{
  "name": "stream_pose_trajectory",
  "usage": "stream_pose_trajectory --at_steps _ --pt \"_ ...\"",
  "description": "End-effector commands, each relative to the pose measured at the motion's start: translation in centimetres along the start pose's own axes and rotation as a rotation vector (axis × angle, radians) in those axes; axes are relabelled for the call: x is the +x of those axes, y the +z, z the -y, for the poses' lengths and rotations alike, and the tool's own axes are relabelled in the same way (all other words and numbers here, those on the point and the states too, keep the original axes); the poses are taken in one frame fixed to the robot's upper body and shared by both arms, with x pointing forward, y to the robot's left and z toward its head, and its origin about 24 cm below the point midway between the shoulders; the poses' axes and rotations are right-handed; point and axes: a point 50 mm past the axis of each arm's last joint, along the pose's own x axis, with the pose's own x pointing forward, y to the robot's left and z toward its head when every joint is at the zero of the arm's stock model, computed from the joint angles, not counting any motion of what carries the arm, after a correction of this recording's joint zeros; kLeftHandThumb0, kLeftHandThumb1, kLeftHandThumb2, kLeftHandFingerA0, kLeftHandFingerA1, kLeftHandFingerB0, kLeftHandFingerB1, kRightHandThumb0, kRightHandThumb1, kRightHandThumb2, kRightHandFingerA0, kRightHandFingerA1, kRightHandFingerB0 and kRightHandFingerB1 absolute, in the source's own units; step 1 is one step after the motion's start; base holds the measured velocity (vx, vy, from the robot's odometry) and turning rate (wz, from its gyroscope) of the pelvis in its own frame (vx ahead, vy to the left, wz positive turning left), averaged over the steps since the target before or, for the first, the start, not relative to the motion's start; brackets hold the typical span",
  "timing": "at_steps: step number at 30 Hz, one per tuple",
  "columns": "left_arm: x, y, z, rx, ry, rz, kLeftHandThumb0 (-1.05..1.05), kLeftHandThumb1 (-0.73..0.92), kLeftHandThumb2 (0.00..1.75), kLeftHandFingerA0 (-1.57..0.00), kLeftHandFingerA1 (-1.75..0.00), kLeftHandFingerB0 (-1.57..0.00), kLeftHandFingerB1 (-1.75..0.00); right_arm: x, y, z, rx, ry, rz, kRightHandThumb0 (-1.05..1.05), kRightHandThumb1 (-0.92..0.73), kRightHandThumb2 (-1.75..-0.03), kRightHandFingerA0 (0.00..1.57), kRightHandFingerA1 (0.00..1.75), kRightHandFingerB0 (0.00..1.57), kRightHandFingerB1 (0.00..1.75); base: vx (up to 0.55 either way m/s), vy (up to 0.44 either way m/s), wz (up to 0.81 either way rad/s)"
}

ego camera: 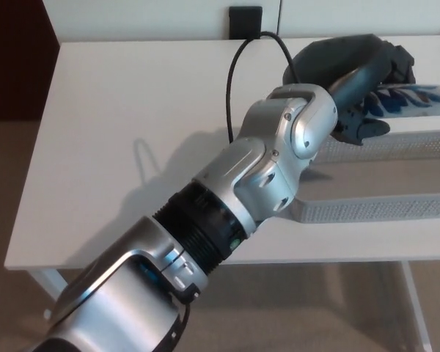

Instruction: The robot walks towards a table in front, picks a shampoo with left hand and puts it in a small grey container

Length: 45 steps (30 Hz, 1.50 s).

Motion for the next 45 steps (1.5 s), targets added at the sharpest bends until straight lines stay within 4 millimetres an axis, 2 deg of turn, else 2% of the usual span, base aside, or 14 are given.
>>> stream_pose_trajectory --at_steps 1,14,15,16,17,20,23,24,25,26,28,41,43,45 --pt "0.4 0.7 -0.7 0.020 0.005 0.004 -0.22 0.67 0.61 -0.96 -1.21 -0.85 -0.57 -0.1 -0.2 1.1 -0.012 -0.033 0.004 -0.36 -0.73 -0.62 0.68 0.46 0.54 0.40 0.00 0.000 0.00" --pt "0.6 0.0 0.9 0.008 -0.029 -0.041 -0.21 0.67 0.59 -0.93 -1.36 -0.81 -0.72 -0.2 -0.6 1.0 -0.008 -0.027 -0.008 -0.36 -0.72 -0.62 0.71 0.46 0.54 0.40 0.00 0.000 0.00" --pt "0.6 0.0 1.2 0.003 -0.039 -0.046 -0.21 0.65 0.59 -1.05 -1.02 -0.82 -0.55 -0.2 -0.7 1.0 -0.007 -0.030 -0.009 -0.35 -0.72 -0.62 0.70 0.47 0.54 0.41 0.00 0.000 0.00" --pt "0.6 0.0 1.3 0.001 -0.043 -0.048 -0.21 0.65 0.59 -1.05 -1.02 -0.82 -0.55 -0.3 -0.8 1.1 -0.007 -0.031 -0.010 -0.35 -0.72 -0.62 0.70 0.47 0.54 0.41 0.00 0.000 0.00" --pt "0.6 0.0 1.5 0.006 -0.038 -0.047 -0.22 0.65 0.60 -0.96 -1.28 -0.82 -0.61 -0.3 -0.8 1.1 -0.005 -0.031 -0.011 -0.35 -0.73 -0.62 0.67 0.47 0.54 0.41 0.00 0.000 0.00" --pt "0.7 0.2 1.4 0.011 -0.032 -0.040 -0.21 0.66 0.61 -0.99 -1.28 -0.83 -0.67 -0.3 -0.7 1.5 -0.020 -0.041 -0.008 -0.35 -0.73 -0.62 0.69 0.47 0.55 0.41 0.00 0.000 0.00" --pt "1.1 0.5 1.0 -0.006 -0.020 -0.032 -0.25 0.65 0.60 -1.00 -1.08 -0.78 -0.52 -0.2 -0.4 2.5 -0.013 -0.061 -0.001 -0.35 -0.72 -0.62 0.71 0.47 0.54 0.41 0.00 0.000 0.00" --pt "1.0 0.4 1.0 -0.006 -0.028 -0.044 -0.50 0.48 0.83 -0.77 -0.92 -0.36 -0.50 -0.2 -0.3 2.5 -0.011 -0.061 -0.002 -0.35 -0.73 -0.62 0.68 0.46 0.55 0.41 0.00 0.000 0.00" --pt "1.0 0.4 1.1 -0.002 -0.037 -0.057 -0.50 0.48 0.83 -0.77 -0.92 -0.36 -0.50 -0.2 -0.3 2.4 -0.008 -0.061 -0.002 -0.35 -0.73 -0.62 0.68 0.46 0.55 0.41 0.00 0.000 0.00" --pt "1.2 -0.1 1.4 0.077 -0.106 -0.130 -0.78 0.51 0.59 -0.01 -0.24 -0.01 -0.23 -0.1 -0.1 2.3 -0.015 -0.053 0.000 -0.36 -0.73 -0.62 0.67 0.45 0.52 0.40 0.00 0.000 0.00" --pt "1.1 -0.3 1.6 0.072 -0.125 -0.151 -0.83 0.47 0.87 0.00 0.00 0.00 0.00 -0.1 -0.1 2.3 -0.026 -0.050 0.000 -0.36 -0.72 -0.62 0.71 0.47 0.53 0.40 0.00 0.000 0.00" --pt "0.7 -0.7 1.3 0.076 -0.127 -0.166 -0.80 0.44 0.91 -0.03 -0.16 -0.03 -0.09 -0.1 0.0 2.3 -0.025 -0.047 0.003 -0.35 -0.74 -0.62 0.69 0.46 0.54 0.40 0.00 0.000 0.00" --pt "1.0 -0.8 0.5 0.084 -0.108 -0.164 -0.92 0.59 0.59 0.00 -0.26 0.00 -0.16 0.1 0.9 3.0 -0.022 -0.062 0.016 -0.35 -0.73 -0.63 0.71 0.47 0.54 0.40 0.00 0.000 0.00" --pt "0.4 -1.0 1.1 0.067 -0.122 -0.172 -0.80 0.44 0.91 -0.03 -0.17 -0.03 -0.09 0.0 0.0 2.3 -0.018 -0.043 -0.008 -0.35 -0.73 -0.63 0.70 0.47 0.53 0.40 0.00 0.000 0.00"
